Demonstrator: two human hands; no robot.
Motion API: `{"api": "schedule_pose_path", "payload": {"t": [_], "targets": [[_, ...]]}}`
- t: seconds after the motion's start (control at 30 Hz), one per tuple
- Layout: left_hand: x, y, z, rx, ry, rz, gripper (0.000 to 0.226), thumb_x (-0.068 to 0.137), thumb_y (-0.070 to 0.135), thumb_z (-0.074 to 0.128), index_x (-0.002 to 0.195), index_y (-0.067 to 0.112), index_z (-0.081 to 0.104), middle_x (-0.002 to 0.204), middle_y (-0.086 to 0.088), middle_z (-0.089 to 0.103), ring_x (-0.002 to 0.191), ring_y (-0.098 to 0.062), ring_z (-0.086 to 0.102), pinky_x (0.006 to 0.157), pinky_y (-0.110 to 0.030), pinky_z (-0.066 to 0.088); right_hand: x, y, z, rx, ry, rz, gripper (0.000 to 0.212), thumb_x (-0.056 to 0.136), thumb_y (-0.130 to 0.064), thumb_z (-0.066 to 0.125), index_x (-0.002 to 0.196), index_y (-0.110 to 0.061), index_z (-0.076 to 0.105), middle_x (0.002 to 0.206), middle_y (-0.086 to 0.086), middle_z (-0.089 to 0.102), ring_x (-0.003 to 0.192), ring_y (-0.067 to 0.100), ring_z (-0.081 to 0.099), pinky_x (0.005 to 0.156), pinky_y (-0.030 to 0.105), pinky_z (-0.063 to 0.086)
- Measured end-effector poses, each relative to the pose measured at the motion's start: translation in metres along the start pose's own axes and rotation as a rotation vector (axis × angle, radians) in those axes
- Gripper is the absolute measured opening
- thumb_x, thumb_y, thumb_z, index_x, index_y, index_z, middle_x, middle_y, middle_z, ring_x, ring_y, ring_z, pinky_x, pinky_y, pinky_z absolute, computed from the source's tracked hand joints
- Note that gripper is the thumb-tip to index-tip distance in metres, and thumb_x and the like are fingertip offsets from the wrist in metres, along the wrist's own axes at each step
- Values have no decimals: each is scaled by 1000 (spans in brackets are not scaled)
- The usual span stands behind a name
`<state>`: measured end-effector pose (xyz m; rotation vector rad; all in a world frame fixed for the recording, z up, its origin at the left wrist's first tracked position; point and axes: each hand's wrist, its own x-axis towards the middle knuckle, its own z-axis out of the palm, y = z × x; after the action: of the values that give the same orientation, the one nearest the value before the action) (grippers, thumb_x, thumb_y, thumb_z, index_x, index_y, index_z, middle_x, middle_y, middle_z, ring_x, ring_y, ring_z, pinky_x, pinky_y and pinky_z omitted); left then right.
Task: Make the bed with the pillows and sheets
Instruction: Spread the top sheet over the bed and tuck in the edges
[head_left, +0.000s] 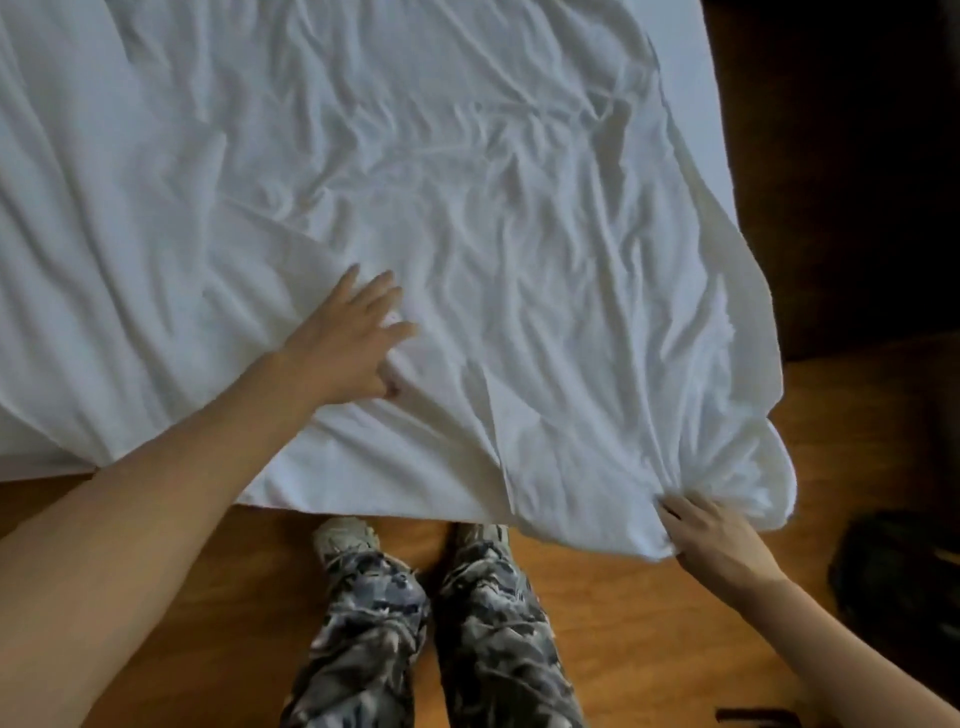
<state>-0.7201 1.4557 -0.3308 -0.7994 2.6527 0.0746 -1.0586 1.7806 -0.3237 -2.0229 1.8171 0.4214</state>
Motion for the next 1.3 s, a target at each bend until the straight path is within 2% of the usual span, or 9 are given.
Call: {"api": "schedule_pose_path", "payload": {"t": [0.07,0.17,0.27,0.33,0.43,0.47,0.53,0.9,1.3], "targets": [[-1,15,-8,32,-198,-34,46,94,48,50,136,30,50,138,-4,53,132,-22,45,115,-37,16,-3,11,8,6,2,1,43,50,5,77,87,-14,68,83,0,63,65,23,61,48,36,51],[-45,64,0,-190,-334,-82,35,100,28,45,134,28,51,121,-5,64,110,-23,61,84,-29,41,0,10,10,-28,-80,90,41,73,2,61,110,-15,61,98,2,59,85,25,61,65,36,53],[-131,123,32,-270,-216,-154,31,67,0,73,94,15,72,64,-6,65,54,-26,64,51,-30,51,-9,3,2,24,-350,356,47,87,-2,47,130,-18,43,127,6,46,115,26,48,78,33,43],[-197,157,59,-339,-264,-151,42,37,-5,83,75,9,72,49,-5,52,39,-27,52,38,-32,47,-23,-4,-7,141,-389,472,48,90,-9,49,135,-20,40,133,7,44,119,27,45,78,35,46],[-255,207,40,-327,-662,-201,77,50,38,93,112,0,67,99,-21,63,91,-38,63,78,-50,55,-41,-25,-24,259,-449,463,45,94,-17,48,139,-19,41,140,7,43,123,27,45,87,37,47],[-265,221,32,-406,-717,-271,80,75,47,77,136,3,50,132,-23,50,122,-38,50,101,-50,43,-45,-33,-30,292,-477,435,44,95,-19,48,139,-19,42,141,6,43,122,26,47,87,37,47],[-276,237,8,-655,-761,-495,62,99,44,45,151,18,24,156,-11,23,142,-29,26,113,-38,29,-53,-51,-48,351,-520,375,43,95,-22,48,138,-18,44,139,5,47,116,25,53,85,36,50],[-298,194,-131,-1132,-300,-923,37,98,33,48,133,19,52,127,-3,59,102,-14,58,80,-27,47,-80,-149,-149,455,-499,258,38,92,-28,51,129,-17,51,130,9,57,116,28,54,88,33,45],[-353,128,-150,-1122,-111,-965,32,99,24,52,127,10,56,121,-9,62,106,-22,58,86,-31,48,-60,-192,-204,560,-307,356,33,91,-18,47,122,-12,56,126,10,58,114,27,53,89,32,43]]}}
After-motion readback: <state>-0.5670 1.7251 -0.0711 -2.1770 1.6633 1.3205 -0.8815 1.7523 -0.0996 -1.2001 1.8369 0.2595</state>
